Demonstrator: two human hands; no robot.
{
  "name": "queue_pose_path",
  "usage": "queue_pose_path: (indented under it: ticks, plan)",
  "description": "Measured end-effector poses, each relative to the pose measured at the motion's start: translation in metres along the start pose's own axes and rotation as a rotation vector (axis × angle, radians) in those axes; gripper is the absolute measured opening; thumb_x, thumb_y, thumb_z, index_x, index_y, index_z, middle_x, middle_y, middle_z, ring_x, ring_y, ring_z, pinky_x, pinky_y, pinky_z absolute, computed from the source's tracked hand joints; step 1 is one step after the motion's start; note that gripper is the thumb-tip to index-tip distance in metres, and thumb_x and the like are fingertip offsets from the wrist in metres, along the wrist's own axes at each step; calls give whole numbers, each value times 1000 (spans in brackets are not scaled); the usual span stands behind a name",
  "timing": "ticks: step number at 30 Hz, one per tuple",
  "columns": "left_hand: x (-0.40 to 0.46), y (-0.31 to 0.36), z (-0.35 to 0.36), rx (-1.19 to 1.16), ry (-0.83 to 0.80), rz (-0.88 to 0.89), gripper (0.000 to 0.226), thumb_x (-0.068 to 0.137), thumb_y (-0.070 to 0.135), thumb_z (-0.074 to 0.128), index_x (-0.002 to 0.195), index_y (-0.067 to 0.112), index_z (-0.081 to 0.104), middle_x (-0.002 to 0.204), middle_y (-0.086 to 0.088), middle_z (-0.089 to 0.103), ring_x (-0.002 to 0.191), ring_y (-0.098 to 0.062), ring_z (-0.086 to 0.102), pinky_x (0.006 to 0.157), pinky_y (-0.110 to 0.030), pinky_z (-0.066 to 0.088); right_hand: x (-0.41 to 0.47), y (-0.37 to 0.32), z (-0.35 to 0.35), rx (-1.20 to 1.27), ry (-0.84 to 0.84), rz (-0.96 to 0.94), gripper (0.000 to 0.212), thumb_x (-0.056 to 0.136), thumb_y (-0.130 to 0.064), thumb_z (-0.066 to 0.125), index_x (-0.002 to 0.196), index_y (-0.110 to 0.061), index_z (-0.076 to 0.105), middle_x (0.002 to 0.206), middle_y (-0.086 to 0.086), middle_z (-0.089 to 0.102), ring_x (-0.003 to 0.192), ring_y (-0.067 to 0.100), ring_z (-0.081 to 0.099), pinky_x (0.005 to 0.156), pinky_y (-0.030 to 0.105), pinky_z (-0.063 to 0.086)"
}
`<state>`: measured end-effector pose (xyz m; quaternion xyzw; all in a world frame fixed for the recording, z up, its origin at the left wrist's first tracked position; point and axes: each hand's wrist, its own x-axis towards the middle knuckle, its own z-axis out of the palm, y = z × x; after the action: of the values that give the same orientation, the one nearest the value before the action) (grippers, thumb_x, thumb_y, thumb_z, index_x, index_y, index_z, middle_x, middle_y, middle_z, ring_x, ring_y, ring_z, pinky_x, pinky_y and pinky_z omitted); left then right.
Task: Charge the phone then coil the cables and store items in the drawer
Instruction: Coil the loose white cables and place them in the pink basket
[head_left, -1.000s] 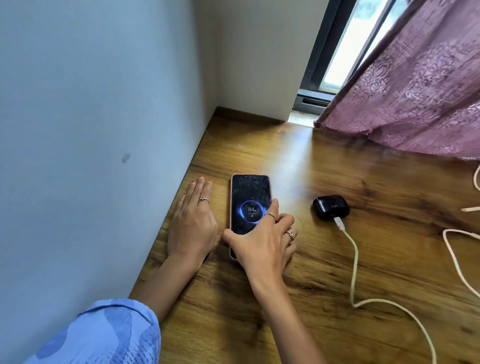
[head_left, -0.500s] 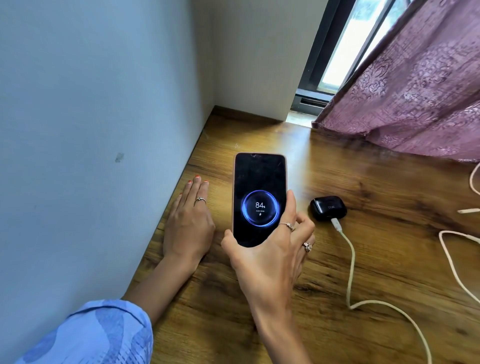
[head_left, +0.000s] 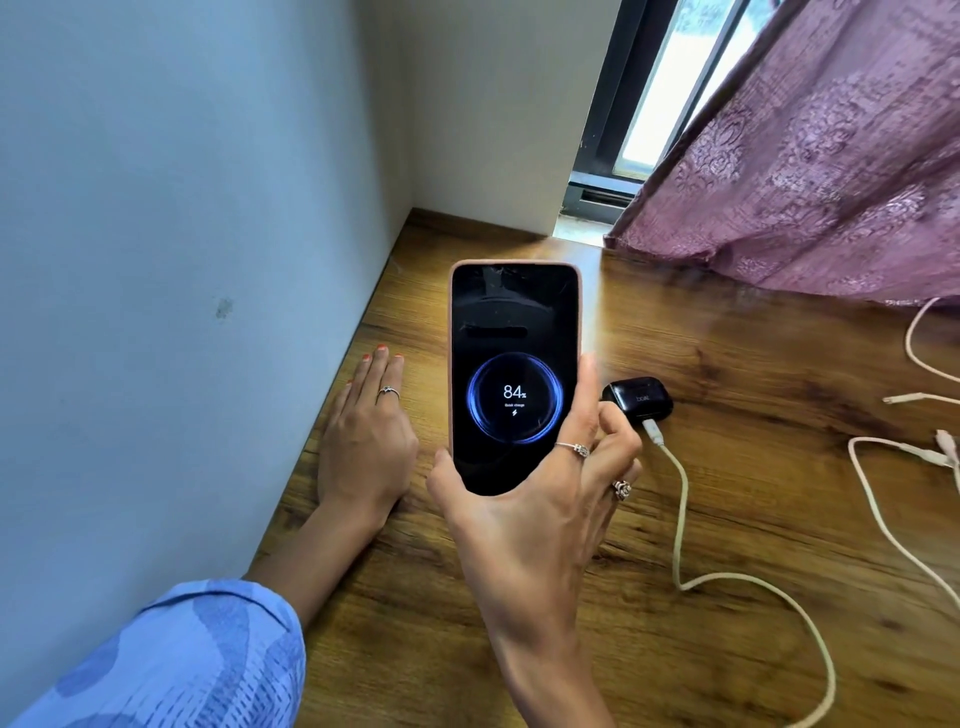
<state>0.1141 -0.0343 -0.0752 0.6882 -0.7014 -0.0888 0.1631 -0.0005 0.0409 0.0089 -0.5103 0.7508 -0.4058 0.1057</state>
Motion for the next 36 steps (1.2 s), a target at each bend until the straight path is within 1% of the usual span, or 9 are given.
queue_pose_path:
  ticks: [6, 10, 12, 19, 27, 29, 31, 34, 36]
  plan:
    - [1, -1, 4, -15, -5, -36, 62, 85, 14, 18, 146, 10, 31, 156, -7, 24, 145, -19, 18, 116, -35, 16, -2, 3, 7, -35, 18, 35, 110, 53, -63, 62, 147, -24, 21, 117, -8, 25, 110, 15, 33, 99, 43, 43]
    - [2, -2, 6, 1, 3, -39, 56, 91, 6, 33, 146, 11, 29, 157, -5, 22, 145, -17, 16, 117, -33, 16, 1, 12, 22, -97, -146, 186, 111, 51, -52, 71, 146, -30, 17, 113, -10, 22, 114, 19, 31, 102, 38, 35]
    - [2, -2, 6, -9, 11, -40, 56, 90, 5, 33, 146, 10, 31, 156, -6, 24, 145, -18, 18, 116, -33, 16, 1, 17, 30, -139, -235, 255, 110, 53, -49, 71, 146, -29, 16, 119, -4, 26, 115, 20, 28, 100, 33, 29]
    - [2, -3, 7, -26, 26, -30, 55, 90, 5, 35, 145, 9, 34, 155, -7, 27, 144, -19, 21, 116, -35, 19, -3, 25, 42, -245, -378, 339, 111, 54, -58, 66, 146, -25, 13, 126, 3, 31, 122, 26, 29, 102, 36, 28]
    - [1, -5, 8, -19, 5, -15, 53, 91, 7, 35, 145, 9, 33, 155, -8, 27, 144, -20, 21, 117, -38, 20, 1, 24, 32, -221, -520, 359, 111, 68, -61, 66, 149, -21, 1, 144, 6, 18, 136, 32, 16, 112, 44, 18]
    - [1, -5, 8, -26, 4, -16, 52, 92, 6, 36, 144, 7, 34, 154, -9, 28, 144, -22, 23, 117, -39, 21, 6, 22, 18, -168, -503, 295, 99, 76, -63, 59, 149, -20, 7, 146, 5, 16, 137, 30, 15, 113, 46, 19]
    - [1, -4, 7, -25, 1, -11, 52, 92, 6, 37, 144, 6, 35, 154, -10, 29, 143, -23, 24, 116, -40, 22, 21, 25, -5, -101, -351, 180, 79, 83, -56, 54, 146, -21, 20, 143, 3, 22, 133, 23, 21, 112, 42, 24]
    - [0, -3, 7, -22, -1, -10, 52, 93, 7, 36, 145, 7, 33, 154, -9, 27, 144, -22, 23, 117, -40, 21, 59, 46, -44, -16, -161, 59, 48, 90, -25, 54, 137, -21, 43, 133, 4, 39, 118, 16, 37, 106, 31, 28]
    - [0, -3, 6, -18, -1, -14, 52, 93, 7, 35, 145, 7, 32, 155, -9, 27, 144, -21, 22, 117, -39, 20, 87, 70, -65, -8, -197, 37, 44, 87, -5, 50, 128, -19, 55, 126, 5, 52, 112, 14, 49, 104, 27, 36]
